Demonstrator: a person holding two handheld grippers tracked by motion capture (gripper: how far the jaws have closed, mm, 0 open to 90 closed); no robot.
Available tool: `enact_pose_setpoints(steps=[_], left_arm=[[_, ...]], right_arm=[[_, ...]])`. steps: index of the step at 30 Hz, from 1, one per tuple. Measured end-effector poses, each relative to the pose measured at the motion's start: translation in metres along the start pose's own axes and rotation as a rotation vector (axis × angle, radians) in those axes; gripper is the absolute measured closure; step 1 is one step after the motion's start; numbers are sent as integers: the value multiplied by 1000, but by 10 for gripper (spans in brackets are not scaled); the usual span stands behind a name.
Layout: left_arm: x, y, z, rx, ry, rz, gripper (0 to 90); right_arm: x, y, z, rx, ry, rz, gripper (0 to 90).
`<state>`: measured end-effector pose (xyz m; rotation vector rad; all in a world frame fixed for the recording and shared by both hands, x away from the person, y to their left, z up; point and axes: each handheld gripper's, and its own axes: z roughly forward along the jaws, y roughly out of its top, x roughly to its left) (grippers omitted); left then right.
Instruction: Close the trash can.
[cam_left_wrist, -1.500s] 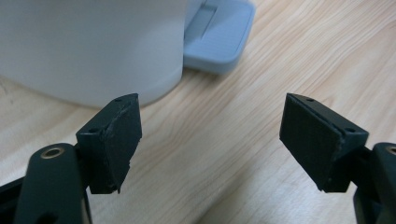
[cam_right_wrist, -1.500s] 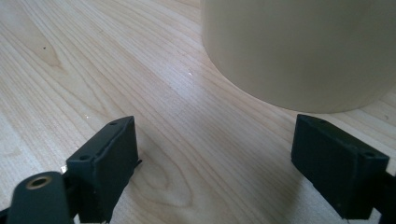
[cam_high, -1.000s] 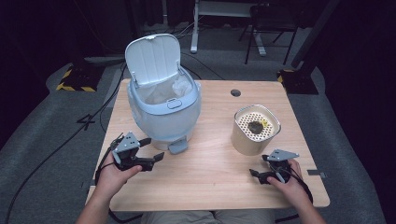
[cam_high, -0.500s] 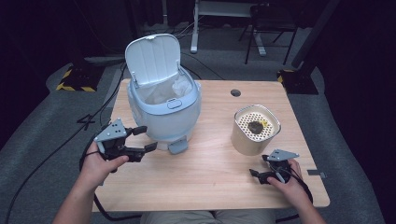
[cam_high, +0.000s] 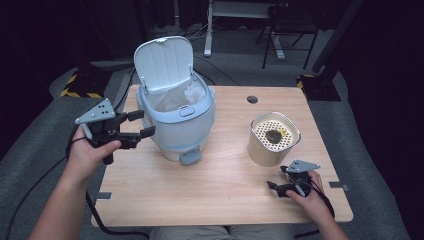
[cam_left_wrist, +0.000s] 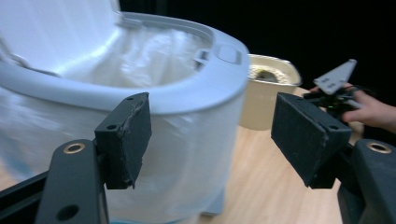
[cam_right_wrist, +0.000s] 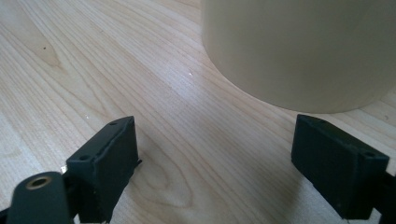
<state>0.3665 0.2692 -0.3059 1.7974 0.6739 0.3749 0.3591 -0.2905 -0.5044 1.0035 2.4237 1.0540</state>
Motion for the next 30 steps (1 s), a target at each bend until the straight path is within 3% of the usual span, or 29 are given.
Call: enact_pose_setpoints(steps=[4, 10, 15, 20, 24, 26, 30], left_arm=[[10, 13, -6, -28, -10, 3, 309], [21, 31, -13, -112, -34, 12, 310], [33, 42, -12, -152, -34, -2, 320], [46, 51, -7, -143, -24, -2, 330], [56, 60, -4, -98, -24, 46, 356], [62, 62, -2, -102, -24, 32, 345], [74, 64, 0, -113, 16, 1, 320]], right_arm=[[0, 0, 0, 1, 1, -1, 149], [0, 0, 0, 0, -2, 2, 149], [0, 0, 0, 0, -3, 3, 149], [1, 0, 0, -1, -3, 4, 149], [1, 0, 0, -1, -5, 5, 150], [1, 0, 0, -2, -6, 8, 150], [2, -1, -1, -2, -8, 11, 150]])
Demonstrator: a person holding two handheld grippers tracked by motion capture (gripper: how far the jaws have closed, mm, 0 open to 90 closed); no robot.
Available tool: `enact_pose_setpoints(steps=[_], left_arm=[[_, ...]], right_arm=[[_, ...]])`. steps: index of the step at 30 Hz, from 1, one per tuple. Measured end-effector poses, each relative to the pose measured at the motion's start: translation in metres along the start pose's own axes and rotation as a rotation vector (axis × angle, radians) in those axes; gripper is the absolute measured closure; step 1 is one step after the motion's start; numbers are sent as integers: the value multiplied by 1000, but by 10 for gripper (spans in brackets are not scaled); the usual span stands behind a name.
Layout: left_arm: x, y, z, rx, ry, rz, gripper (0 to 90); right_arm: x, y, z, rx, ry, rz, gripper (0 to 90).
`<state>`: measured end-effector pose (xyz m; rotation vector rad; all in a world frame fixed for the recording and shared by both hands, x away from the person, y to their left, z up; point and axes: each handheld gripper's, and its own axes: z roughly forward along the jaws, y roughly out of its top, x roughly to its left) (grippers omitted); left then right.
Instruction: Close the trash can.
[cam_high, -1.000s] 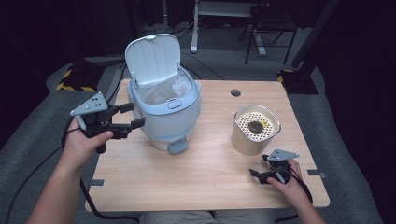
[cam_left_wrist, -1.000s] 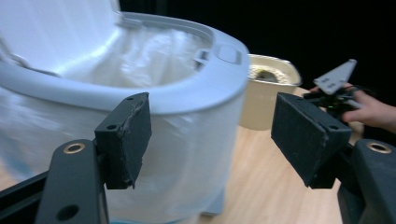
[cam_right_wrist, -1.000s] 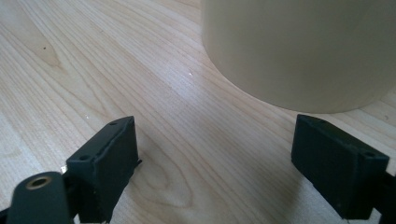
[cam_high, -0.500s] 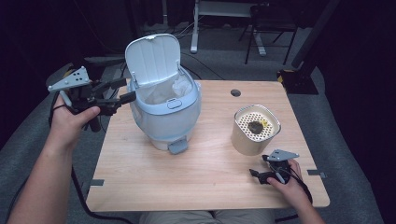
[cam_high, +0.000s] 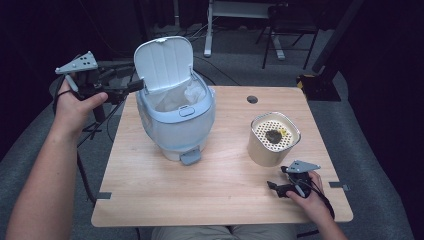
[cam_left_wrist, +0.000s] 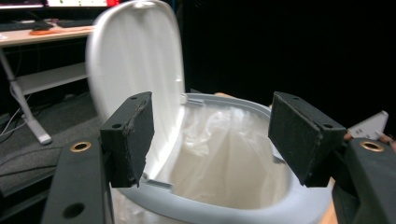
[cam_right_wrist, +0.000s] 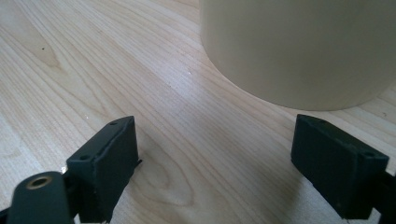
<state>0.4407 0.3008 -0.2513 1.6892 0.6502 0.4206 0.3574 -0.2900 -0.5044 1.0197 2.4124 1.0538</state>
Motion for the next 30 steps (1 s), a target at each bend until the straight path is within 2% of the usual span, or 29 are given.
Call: enact_pose_setpoints(steps=[4, 9, 15, 22, 24, 26, 30], left_arm=[[14, 0, 4, 8, 47, -33, 313], [25, 3, 11, 40, 56, -38, 330], [31, 9, 19, 40, 65, -61, 328], [29, 13, 29, 26, 34, -55, 335], [28, 14, 30, 33, 36, -53, 326], [28, 14, 29, 32, 31, -49, 344], [26, 13, 24, 21, -4, -53, 407]], right_arm=[[0, 0, 0, 0, -2, 2, 150], [1, 0, -1, 1, -4, 3, 150], [1, -1, -1, 1, -4, 3, 150], [2, -1, -1, 2, -5, 2, 150], [2, -1, -1, 2, -5, 3, 150], [2, -1, -1, 2, -5, 3, 150], [2, -1, -1, 2, -4, 3, 150]])
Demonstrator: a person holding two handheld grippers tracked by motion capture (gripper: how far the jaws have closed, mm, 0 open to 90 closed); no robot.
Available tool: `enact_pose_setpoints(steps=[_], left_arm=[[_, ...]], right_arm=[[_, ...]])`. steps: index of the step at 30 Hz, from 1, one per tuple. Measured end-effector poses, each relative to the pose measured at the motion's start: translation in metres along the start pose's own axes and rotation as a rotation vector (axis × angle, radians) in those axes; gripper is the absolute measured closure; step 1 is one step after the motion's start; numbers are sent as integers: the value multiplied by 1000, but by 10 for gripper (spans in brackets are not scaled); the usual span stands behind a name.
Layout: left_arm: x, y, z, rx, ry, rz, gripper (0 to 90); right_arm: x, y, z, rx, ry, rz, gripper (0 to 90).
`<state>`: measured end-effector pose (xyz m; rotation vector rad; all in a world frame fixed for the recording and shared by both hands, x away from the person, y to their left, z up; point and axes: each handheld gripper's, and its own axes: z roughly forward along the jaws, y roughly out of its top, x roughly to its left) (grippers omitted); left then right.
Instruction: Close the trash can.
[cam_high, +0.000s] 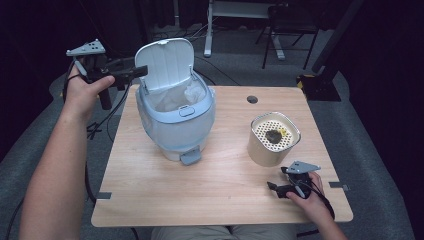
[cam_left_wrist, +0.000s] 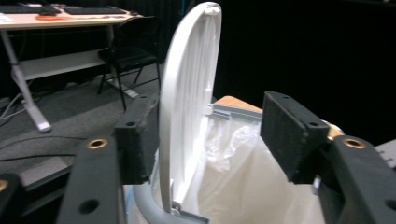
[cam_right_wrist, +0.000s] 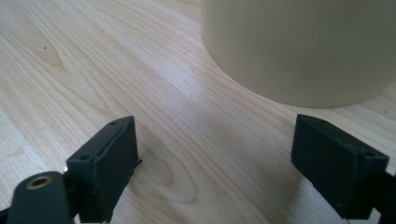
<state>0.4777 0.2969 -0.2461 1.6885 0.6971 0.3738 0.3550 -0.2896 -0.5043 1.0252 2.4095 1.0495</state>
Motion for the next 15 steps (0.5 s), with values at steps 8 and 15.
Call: enact_pose_setpoints(steps=[8, 15], left_arm=[[-19, -4, 2, 24, -88, 29, 364], [-44, -9, 9, 29, -195, 51, 374]], right_arm=[[0, 0, 0, 0, 0, 0, 150], [0, 0, 0, -1, 0, -1, 150]])
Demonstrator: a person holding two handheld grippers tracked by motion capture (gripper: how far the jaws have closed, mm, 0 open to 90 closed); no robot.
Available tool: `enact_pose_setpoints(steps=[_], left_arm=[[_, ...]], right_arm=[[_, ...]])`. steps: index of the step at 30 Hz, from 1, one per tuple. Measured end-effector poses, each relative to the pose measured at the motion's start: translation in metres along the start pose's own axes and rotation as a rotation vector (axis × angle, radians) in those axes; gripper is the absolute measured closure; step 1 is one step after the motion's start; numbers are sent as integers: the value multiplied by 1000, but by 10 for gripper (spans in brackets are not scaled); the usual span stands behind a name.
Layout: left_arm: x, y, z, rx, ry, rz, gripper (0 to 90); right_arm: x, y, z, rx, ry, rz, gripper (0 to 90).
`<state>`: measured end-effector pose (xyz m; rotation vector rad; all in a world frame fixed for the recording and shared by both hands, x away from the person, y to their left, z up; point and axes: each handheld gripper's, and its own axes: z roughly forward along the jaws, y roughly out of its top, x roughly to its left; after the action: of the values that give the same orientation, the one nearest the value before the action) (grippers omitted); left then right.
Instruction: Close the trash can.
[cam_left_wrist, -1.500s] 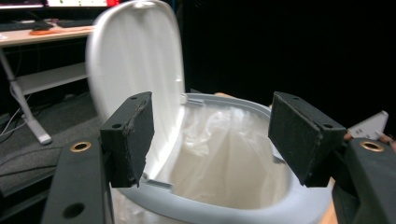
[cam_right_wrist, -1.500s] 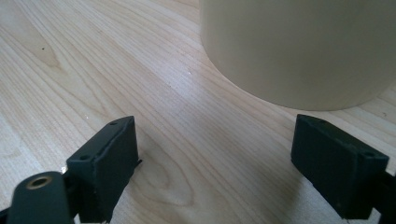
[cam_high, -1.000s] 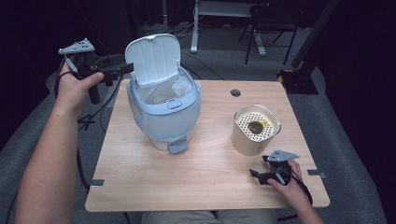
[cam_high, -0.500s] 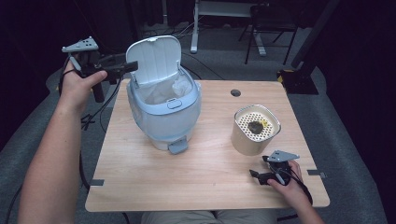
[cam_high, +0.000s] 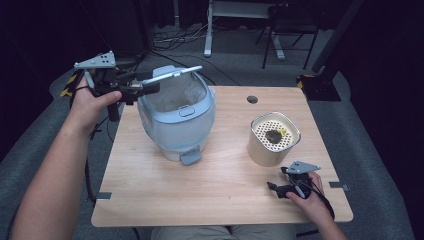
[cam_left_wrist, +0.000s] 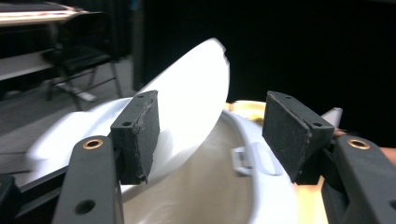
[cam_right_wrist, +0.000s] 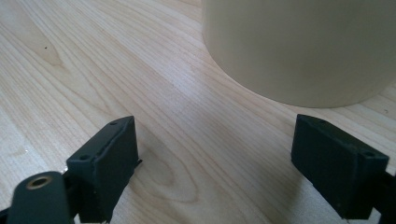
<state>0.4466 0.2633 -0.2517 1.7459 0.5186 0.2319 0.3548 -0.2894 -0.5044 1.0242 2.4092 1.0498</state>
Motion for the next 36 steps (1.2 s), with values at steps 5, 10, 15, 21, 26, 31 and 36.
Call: enact_pose_setpoints(steps=[5, 10, 15, 21, 26, 31, 36], left_arm=[[-14, -4, 14, 67, -29, 24, 376], [-19, -7, 25, 92, -40, 35, 376], [-22, -13, 35, 113, -60, 32, 386], [-27, -16, 49, 137, -82, 30, 427], [-26, -19, 58, 179, -72, 24, 458], [-25, -18, 61, 189, -51, 3, 487], [-19, -17, 61, 189, -6, 2, 516]], right_arm=[[0, 0, 0, 1, 2, -2, 150], [0, 0, 0, 1, 2, -3, 150], [1, 0, 0, 1, 4, -5, 149], [1, 0, 0, 1, 4, -5, 149], [1, 0, 0, 1, 5, -5, 150], [1, 0, 0, 1, 5, -5, 150], [1, 0, 0, 0, 6, -7, 149]])
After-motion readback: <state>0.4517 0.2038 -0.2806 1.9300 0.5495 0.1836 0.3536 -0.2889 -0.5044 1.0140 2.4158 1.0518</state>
